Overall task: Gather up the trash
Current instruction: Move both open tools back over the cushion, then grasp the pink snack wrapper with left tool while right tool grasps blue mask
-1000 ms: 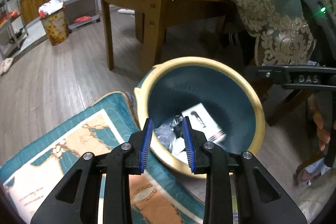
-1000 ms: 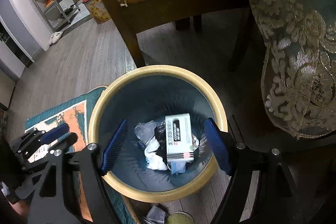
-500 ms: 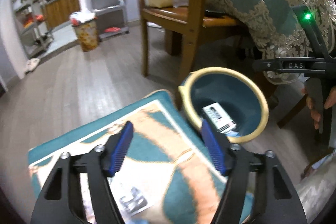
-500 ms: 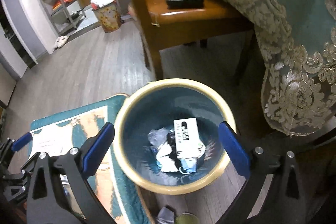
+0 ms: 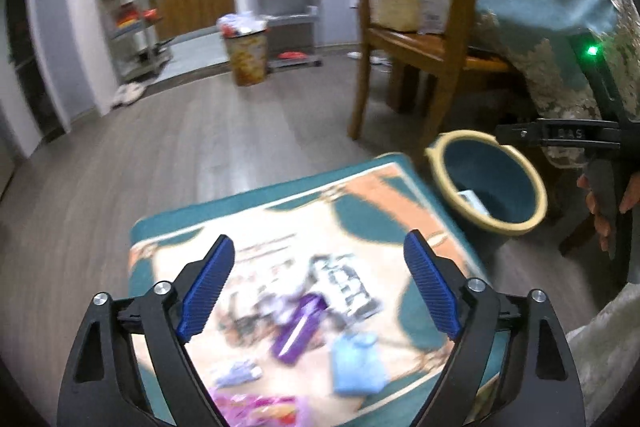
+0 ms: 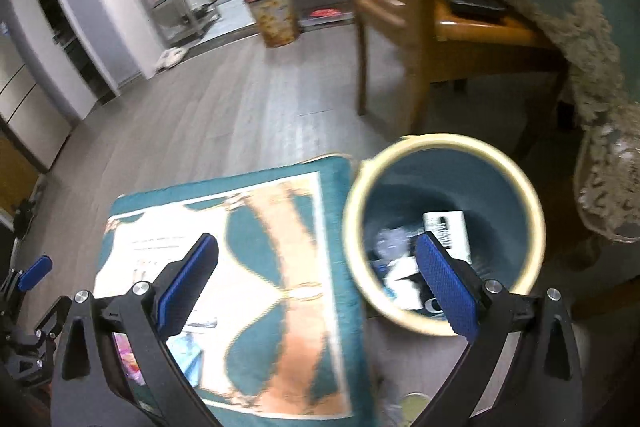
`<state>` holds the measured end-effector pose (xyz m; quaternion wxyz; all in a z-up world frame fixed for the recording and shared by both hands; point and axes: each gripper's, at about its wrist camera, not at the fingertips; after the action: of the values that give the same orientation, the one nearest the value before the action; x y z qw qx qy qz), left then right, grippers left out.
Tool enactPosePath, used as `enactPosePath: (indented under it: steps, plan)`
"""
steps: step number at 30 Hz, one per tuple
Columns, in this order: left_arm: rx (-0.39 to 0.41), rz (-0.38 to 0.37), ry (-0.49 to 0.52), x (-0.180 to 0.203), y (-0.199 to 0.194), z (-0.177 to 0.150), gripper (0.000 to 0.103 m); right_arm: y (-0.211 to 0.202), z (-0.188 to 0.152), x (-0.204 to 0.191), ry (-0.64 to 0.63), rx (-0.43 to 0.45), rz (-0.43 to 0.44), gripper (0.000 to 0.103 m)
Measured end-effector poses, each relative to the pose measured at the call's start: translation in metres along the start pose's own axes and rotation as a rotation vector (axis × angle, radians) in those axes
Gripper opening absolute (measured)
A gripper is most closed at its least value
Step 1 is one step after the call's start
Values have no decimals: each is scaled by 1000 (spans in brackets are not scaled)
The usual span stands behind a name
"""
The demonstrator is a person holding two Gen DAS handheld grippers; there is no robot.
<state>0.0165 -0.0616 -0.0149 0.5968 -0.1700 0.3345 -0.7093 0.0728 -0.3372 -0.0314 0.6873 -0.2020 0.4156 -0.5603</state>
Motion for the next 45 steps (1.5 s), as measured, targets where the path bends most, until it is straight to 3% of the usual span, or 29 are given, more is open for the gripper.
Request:
enactPosePath:
  steps: [11, 16, 18, 21, 29, 32, 34, 36, 38, 40, 45]
  plan:
    - [-96, 142, -209, -112, -15, -74, 91, 37, -40, -81, -121, -73, 28, 97]
    - [-147, 232, -278, -121, -7, -113, 91, 51, -72, -93, -38, -67, -6, 97]
    - [-187, 215, -318, -120, 2, -128, 90, 57, -85, -98, -12, -71, -12, 97]
    - [-267, 205, -250, -111, 22, -142, 81, 65, -106, -111, 11, -97, 7, 96]
    - [-391, 150, -145, -99, 54, -162, 50, 100, -148, -123, -20, -279, 38, 62]
    - [-419, 135, -136, -97, 60, -165, 34, 115, -160, -125, -31, -337, 53, 50]
    - [-425, 127, -111, -93, 62, -166, 17, 124, -167, -127, -44, -377, 58, 39]
    - [-417, 125, -91, -89, 60, -164, 12, 130, -171, -126, -30, -407, 84, 30]
    - [-401, 113, -81, -86, 57, -162, 10, 132, -170, -127, -29, -411, 94, 12]
    - [-384, 98, -86, -86, 54, -159, 7, 129, -168, -128, -26, -402, 106, 5]
    - [-335, 90, -130, -92, 42, -147, 6, 108, -153, -131, -28, -354, 141, 3]
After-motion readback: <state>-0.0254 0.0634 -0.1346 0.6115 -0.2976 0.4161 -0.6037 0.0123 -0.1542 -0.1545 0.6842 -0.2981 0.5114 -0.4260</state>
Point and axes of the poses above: each gripper's, at about its wrist camera, not at the fingertips, and y roughly the way its jaws point, x to its right, z to its top, and after that the axes turned 11 degrees about z, right-handed
